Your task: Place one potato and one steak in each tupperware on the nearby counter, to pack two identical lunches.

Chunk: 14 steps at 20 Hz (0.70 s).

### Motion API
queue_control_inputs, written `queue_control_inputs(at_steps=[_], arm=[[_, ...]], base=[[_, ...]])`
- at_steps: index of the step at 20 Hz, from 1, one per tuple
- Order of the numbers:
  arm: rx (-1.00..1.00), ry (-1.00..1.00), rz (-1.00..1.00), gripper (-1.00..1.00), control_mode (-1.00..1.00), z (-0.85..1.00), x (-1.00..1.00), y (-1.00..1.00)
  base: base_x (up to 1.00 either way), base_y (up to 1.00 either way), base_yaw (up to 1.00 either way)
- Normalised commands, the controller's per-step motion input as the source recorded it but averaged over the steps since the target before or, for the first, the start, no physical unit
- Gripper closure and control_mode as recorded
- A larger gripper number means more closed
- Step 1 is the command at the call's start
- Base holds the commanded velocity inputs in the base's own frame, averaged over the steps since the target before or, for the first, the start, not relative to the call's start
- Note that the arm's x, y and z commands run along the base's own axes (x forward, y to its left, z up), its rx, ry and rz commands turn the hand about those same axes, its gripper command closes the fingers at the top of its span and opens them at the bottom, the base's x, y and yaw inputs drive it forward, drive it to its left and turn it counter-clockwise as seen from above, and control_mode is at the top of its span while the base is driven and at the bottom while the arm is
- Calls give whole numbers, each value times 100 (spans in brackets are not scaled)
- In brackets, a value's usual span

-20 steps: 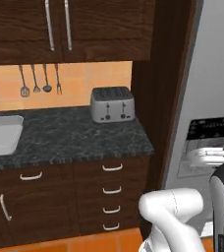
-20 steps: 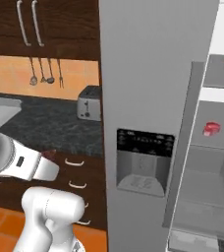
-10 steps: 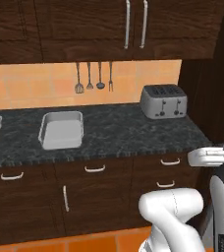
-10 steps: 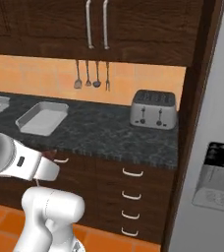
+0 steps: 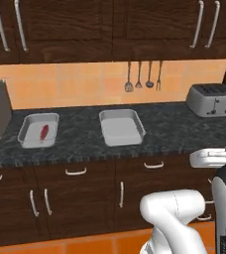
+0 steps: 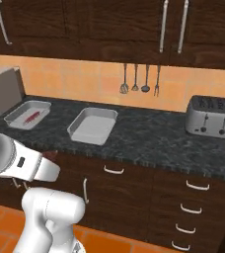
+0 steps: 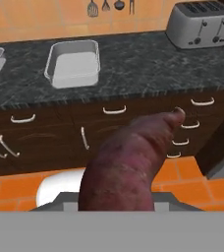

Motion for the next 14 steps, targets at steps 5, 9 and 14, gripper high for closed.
queue_control_inputs(at_steps=[5, 9, 14], arm=[[0, 0, 0, 100, 100, 0, 0, 0], [0, 0, 0, 100, 100, 0, 0, 0], [0, 0, 0, 100, 100, 0, 0, 0]], base=[[31, 100, 0], [34, 92, -4], [40, 78, -6]])
